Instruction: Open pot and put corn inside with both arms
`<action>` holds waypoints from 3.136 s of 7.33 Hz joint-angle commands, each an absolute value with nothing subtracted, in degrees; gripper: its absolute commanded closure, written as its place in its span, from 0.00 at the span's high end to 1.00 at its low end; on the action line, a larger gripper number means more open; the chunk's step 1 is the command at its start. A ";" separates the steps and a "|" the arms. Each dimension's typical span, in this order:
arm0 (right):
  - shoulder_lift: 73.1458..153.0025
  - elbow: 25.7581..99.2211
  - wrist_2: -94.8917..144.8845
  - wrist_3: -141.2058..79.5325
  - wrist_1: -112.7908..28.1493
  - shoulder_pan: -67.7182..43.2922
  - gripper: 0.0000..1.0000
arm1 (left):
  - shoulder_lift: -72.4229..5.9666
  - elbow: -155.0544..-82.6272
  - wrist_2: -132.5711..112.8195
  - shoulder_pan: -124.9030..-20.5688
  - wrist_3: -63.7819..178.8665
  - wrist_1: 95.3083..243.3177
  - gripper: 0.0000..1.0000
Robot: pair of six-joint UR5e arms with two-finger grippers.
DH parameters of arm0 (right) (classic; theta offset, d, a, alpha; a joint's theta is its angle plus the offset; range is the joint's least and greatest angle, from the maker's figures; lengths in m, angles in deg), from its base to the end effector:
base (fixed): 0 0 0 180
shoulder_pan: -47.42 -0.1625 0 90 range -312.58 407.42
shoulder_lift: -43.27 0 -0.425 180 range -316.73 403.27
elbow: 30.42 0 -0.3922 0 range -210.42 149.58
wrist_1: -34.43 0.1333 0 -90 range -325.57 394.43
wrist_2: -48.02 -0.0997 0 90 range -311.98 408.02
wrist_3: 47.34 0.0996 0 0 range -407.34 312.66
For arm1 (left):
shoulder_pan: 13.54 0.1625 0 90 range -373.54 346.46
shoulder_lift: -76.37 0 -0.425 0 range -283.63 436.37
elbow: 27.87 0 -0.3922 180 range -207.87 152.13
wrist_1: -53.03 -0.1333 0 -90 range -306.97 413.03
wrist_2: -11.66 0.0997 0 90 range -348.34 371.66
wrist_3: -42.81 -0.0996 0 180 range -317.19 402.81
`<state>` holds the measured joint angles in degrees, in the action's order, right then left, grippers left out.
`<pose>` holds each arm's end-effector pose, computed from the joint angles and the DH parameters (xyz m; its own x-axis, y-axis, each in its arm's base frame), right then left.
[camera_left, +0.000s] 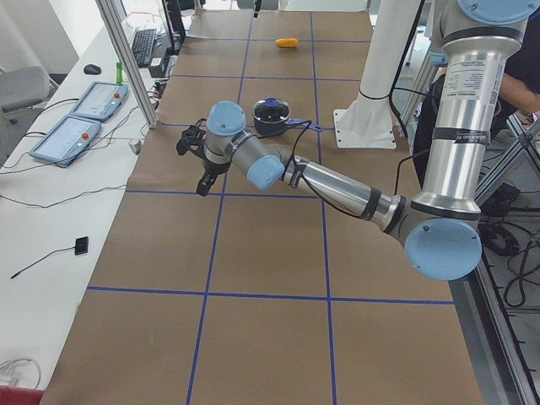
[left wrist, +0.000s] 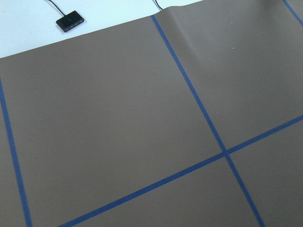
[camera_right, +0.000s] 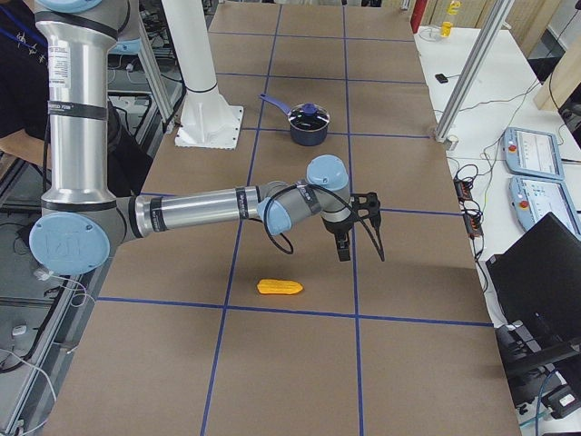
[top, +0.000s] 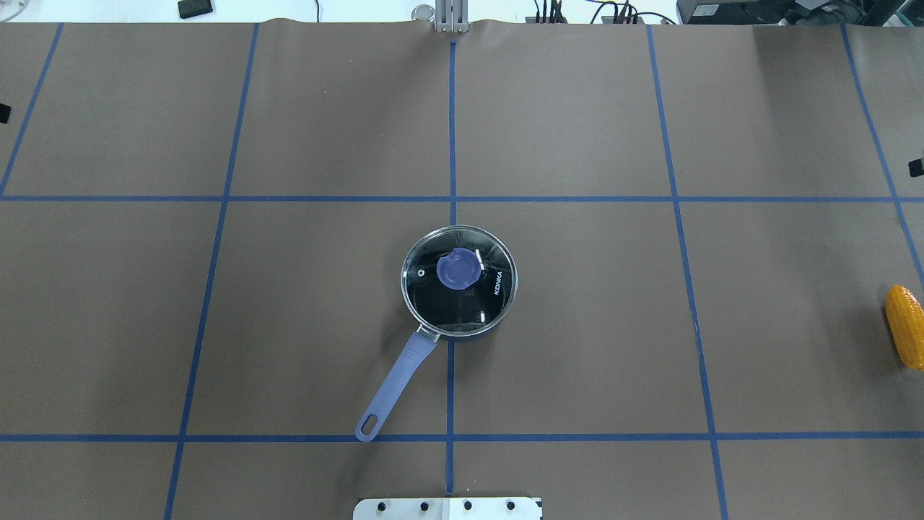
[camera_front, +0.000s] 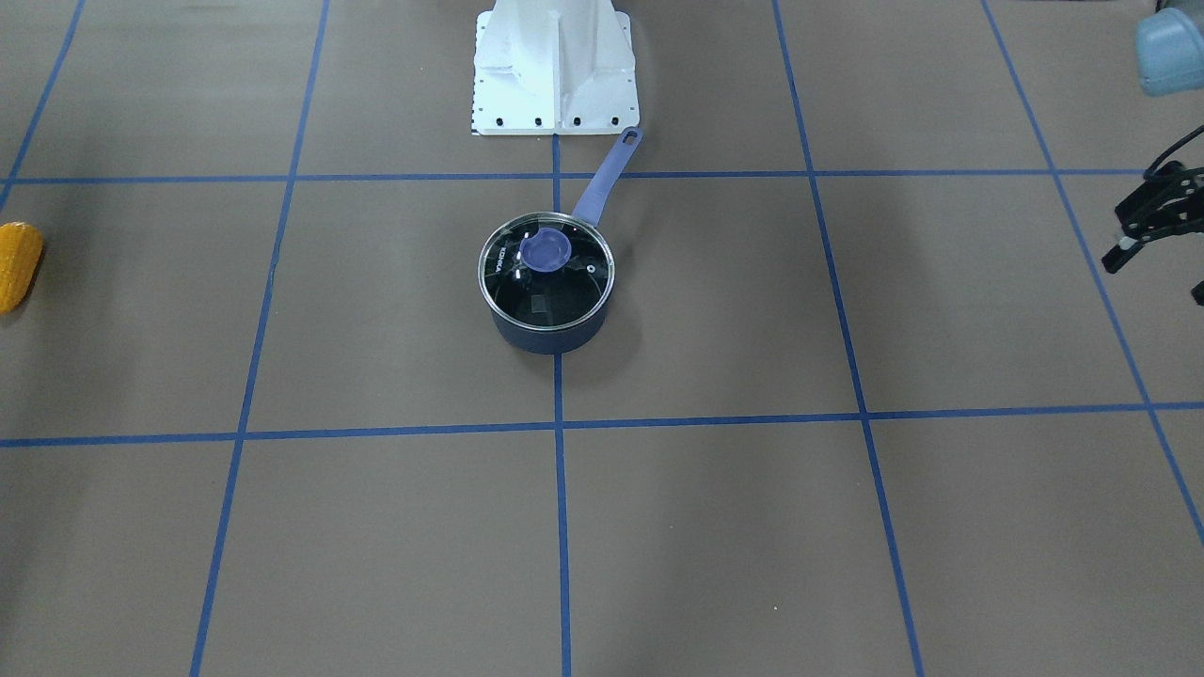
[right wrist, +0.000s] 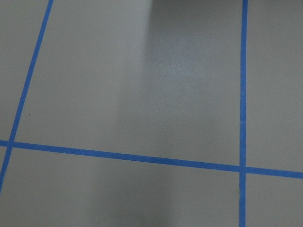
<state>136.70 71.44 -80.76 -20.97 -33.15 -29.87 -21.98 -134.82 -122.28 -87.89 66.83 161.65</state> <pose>-0.0382 -0.4916 0.5448 0.7019 -0.0624 0.7095 -0.1371 0.9657 0.2206 0.0833 -0.5352 0.3979 0.5938 0.3184 -0.7389 0.0519 0.9013 0.4301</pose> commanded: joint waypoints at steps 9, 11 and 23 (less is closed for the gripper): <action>140.12 70.74 -79.95 -20.09 -27.71 -28.34 1.00 | -66.96 -123.00 -93.30 -42.49 116.25 128.09 0.98; 140.12 70.74 -79.86 -20.09 -27.71 -28.34 1.00 | -68.30 -120.87 -93.02 -39.92 119.52 130.81 0.98; 139.60 70.66 -79.77 -20.00 -27.71 -27.82 1.00 | -63.94 -123.80 -90.91 -42.80 115.00 134.88 0.00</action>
